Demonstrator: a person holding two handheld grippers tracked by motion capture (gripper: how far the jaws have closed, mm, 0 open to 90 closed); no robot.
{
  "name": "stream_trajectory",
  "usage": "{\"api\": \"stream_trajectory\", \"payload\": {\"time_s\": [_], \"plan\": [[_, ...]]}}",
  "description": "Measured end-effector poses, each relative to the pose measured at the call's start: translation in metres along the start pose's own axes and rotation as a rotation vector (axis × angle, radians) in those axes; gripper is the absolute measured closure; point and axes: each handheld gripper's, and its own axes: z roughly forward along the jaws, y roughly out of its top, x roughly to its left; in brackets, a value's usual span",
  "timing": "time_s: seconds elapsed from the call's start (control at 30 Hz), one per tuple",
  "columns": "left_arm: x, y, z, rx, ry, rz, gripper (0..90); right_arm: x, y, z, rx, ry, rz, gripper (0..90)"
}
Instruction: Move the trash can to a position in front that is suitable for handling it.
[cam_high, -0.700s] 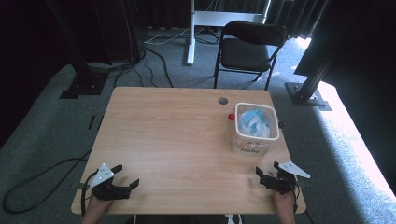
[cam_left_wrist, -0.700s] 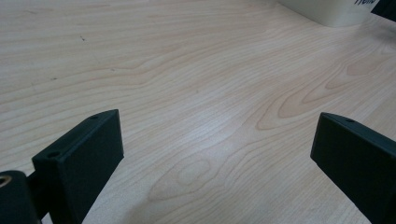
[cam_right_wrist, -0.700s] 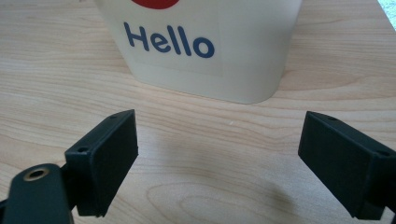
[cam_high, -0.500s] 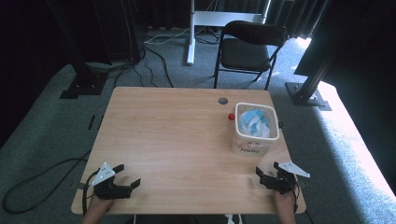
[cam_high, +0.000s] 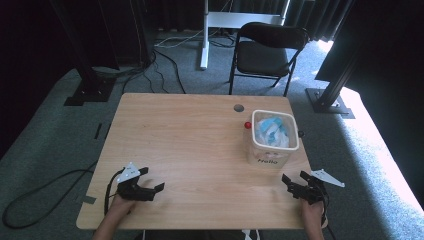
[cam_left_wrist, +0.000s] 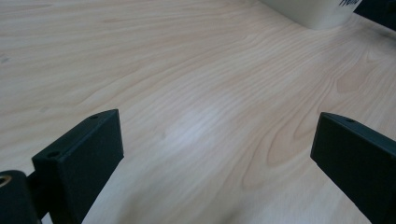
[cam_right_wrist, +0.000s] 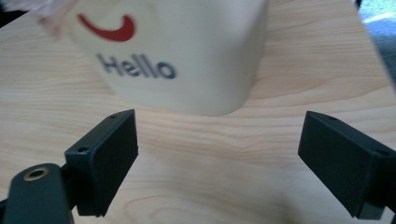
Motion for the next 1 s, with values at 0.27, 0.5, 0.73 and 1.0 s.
{"api": "stream_trajectory", "payload": {"time_s": [0.27, 0.5, 0.73, 1.0], "plan": [[-0.007, 0.020, 0.039, 0.034, -0.036, 0.041, 2.4, -0.018, 0.005, 0.002, -0.007, -0.048, 0.018, 11.3], [-0.013, 0.041, 0.071, 0.046, -0.058, 0.066, 2.4, -0.039, 0.014, 0.007, -0.008, -0.076, 0.063, 11.2], [-0.020, 0.068, 0.101, 0.038, -0.089, 0.074, 2.4, -0.053, 0.028, 0.015, -0.012, -0.110, 0.077, 11.3], [-0.034, 0.101, 0.142, -0.014, -0.100, 0.038, 2.7, -0.067, 0.045, 0.032, -0.018, -0.125, 0.112, 11.3]]}}
